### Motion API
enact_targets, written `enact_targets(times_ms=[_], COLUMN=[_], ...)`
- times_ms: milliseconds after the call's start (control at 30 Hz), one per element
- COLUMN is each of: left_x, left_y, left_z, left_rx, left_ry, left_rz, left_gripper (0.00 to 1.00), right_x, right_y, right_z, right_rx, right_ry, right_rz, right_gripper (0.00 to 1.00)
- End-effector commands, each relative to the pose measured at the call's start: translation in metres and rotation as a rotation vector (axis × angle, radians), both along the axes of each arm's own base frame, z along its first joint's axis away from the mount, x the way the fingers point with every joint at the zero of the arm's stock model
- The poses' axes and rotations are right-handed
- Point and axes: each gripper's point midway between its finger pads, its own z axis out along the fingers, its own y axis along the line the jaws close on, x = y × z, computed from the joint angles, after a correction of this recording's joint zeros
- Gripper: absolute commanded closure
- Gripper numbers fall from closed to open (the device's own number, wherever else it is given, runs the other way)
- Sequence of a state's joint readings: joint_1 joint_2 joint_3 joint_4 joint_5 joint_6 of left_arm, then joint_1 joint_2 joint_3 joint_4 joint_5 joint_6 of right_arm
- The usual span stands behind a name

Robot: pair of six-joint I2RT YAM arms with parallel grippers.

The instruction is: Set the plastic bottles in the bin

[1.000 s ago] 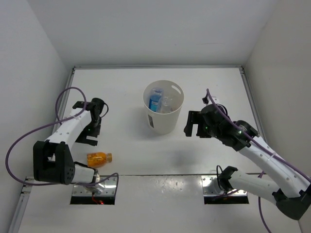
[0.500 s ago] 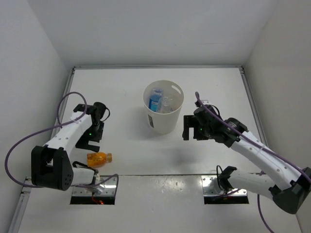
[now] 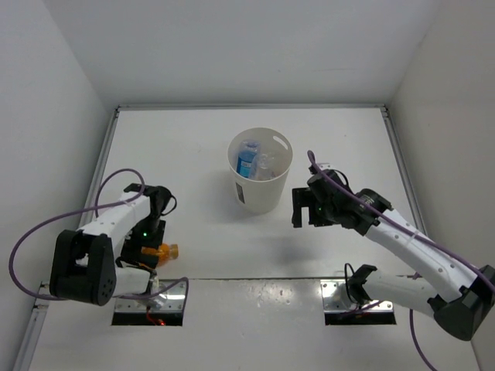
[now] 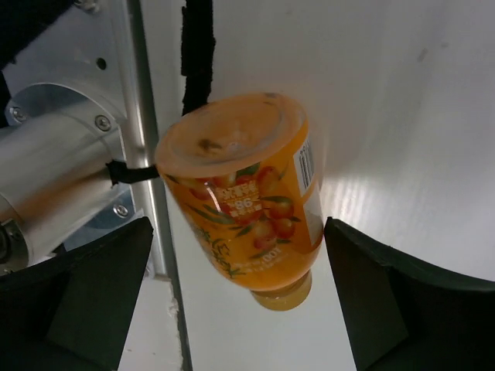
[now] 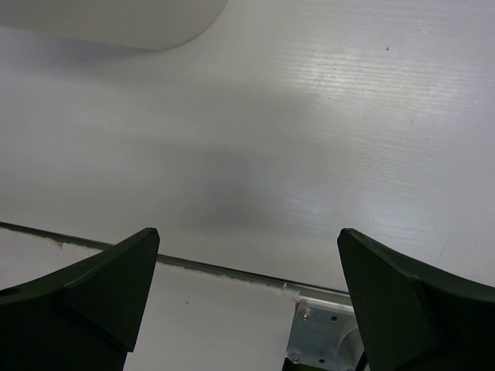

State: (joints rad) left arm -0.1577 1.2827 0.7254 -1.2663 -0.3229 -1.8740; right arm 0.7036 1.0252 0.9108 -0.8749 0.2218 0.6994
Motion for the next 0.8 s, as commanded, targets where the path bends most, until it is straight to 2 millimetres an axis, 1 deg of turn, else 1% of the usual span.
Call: enact_targets(times_ms=[0, 33, 67, 167, 200, 300, 333, 400, 433, 500, 533, 567, 600, 633, 667, 700, 733, 767], left_x=[-0.009, -0.002, 0.001, -0.001, 0.001, 0.008, 0.01, 0.019, 0.03, 0.046, 0.072, 0.087, 0.104, 0.135, 0.153, 0.172, 0.187, 0.215], left_y=[-0.002, -0.003, -0.004, -0.004, -0.004, 0.0, 0.0, 0.003, 0.007, 0.013, 0.017, 0.019, 0.02, 0.018, 0.017, 0.013, 0.011, 0.006], left_z=[-0.005, -0.007, -0.009, -0.016, -0.016, -0.017, -0.018, -0.02, -0.016, -0.007, 0.01, 0.02, 0.033, 0.059, 0.076, 0.09, 0.108, 0.143], left_rx=[-0.001, 0.001, -0.005, 0.003, 0.003, 0.03, 0.028, 0.047, 0.066, 0.094, 0.13, 0.149, 0.165, 0.187, 0.197, 0.207, 0.242, 0.259], left_ry=[0.032, 0.018, 0.021, 0.069, 0.071, 0.087, 0.078, 0.069, 0.038, 0.004, -0.064, -0.095, -0.144, -0.227, -0.291, -0.341, -0.38, -0.482], left_rz=[0.025, -0.01, -0.032, -0.032, -0.032, -0.066, -0.066, -0.091, -0.101, -0.124, -0.161, -0.181, -0.194, -0.23, -0.243, -0.266, -0.305, -0.309], left_gripper=[0.0, 0.02, 0.04, 0.08, 0.15, 0.3, 0.37, 0.41, 0.48, 0.55, 0.58, 0.67, 0.69, 0.72, 0.79, 0.81, 0.81, 0.81], right_x=[-0.003, -0.005, -0.005, -0.005, -0.007, -0.007, -0.007, -0.007, -0.007, -0.007, -0.009, -0.009, -0.008, -0.008, -0.009, -0.01, -0.008, -0.009], right_y=[0.002, 0.0, -0.002, -0.004, -0.006, -0.01, -0.01, -0.01, -0.01, -0.01, -0.011, -0.011, -0.012, -0.012, -0.012, -0.013, -0.016, -0.017], right_z=[0.001, 0.0, -0.001, 0.001, 0.002, 0.003, 0.003, 0.008, 0.008, 0.008, 0.008, 0.009, 0.009, 0.009, 0.011, 0.008, 0.008, 0.007], right_rx=[0.015, 0.009, -0.003, -0.011, -0.011, -0.023, -0.023, -0.004, -0.004, 0.002, 0.002, 0.007, 0.002, 0.002, 0.014, 0.008, 0.002, 0.001], right_ry=[0.003, 0.01, 0.012, 0.01, 0.01, 0.0, 0.0, -0.015, -0.015, -0.013, -0.013, -0.011, -0.016, -0.016, -0.022, -0.015, -0.021, -0.012], right_rz=[0.013, 0.012, 0.008, 0.003, 0.003, -0.007, -0.007, -0.015, -0.015, -0.024, -0.024, -0.033, -0.037, -0.038, -0.046, -0.046, -0.06, -0.068], right_gripper=[0.0, 0.0, 0.0, 0.0, 0.0, 0.0, 0.0, 0.0, 0.0, 0.0, 0.0, 0.0, 0.0, 0.0, 0.0, 0.0, 0.0, 0.0])
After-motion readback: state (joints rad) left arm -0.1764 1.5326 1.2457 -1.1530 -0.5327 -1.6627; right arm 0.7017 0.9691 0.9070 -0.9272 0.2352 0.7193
